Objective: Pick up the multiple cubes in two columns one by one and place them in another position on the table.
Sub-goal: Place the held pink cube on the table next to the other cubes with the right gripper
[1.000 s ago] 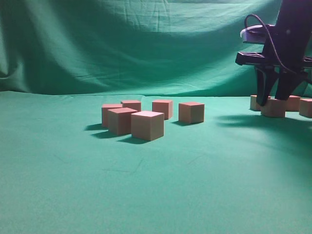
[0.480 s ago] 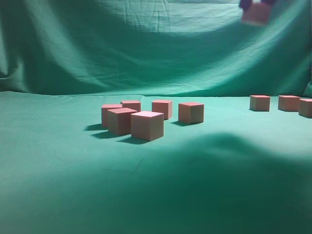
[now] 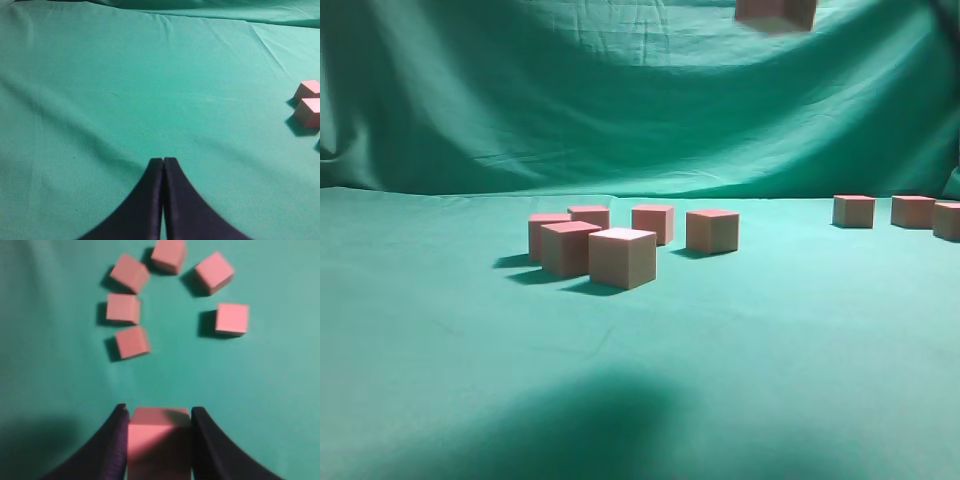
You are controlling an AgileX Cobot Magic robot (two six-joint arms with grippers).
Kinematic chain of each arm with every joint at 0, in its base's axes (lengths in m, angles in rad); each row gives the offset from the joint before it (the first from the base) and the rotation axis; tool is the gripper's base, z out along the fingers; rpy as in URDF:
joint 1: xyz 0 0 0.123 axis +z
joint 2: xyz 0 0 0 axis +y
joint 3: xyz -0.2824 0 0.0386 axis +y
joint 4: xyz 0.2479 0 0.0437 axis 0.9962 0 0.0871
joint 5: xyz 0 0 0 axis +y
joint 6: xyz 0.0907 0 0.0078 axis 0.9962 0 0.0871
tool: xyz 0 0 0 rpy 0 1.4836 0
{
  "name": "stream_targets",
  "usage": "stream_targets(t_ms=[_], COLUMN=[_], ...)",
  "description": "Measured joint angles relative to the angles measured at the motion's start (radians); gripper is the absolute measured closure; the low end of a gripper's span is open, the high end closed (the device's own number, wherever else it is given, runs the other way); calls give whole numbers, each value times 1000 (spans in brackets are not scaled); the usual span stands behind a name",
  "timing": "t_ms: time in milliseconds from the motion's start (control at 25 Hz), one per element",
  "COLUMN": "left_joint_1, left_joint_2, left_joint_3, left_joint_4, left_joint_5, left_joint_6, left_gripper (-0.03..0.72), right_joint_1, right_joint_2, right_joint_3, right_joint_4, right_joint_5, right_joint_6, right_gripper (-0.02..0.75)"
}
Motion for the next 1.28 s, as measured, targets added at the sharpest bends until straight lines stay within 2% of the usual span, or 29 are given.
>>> stream_targets(t_ms=[240,520,720,880,1120,1280], left_joint_1=[0,0,0,0,0,0], left_joint_2=[0,0,0,0,0,0], left_joint_3=[0,0,0,0,0,0], left_joint_4=[0,0,0,0,0,0], left_joint_5=[0,0,0,0,0,0], left_joint_6=[0,0,0,0,0,0], left_gripper=[688,688,688,688,688,688], right_joint_1=[136,201,209,209,209,209], right_joint_2=[6,122,202,223,232,247], right_joint_3=[163,180,180,180,180,180], right_joint_4=[1,9,1,-77,-294,-326], right_joint_5=[-165,-244,-304,-362,-387,-387], right_joint_6=[3,40,123,240,460,506], right_gripper=[472,472,472,472,472,472])
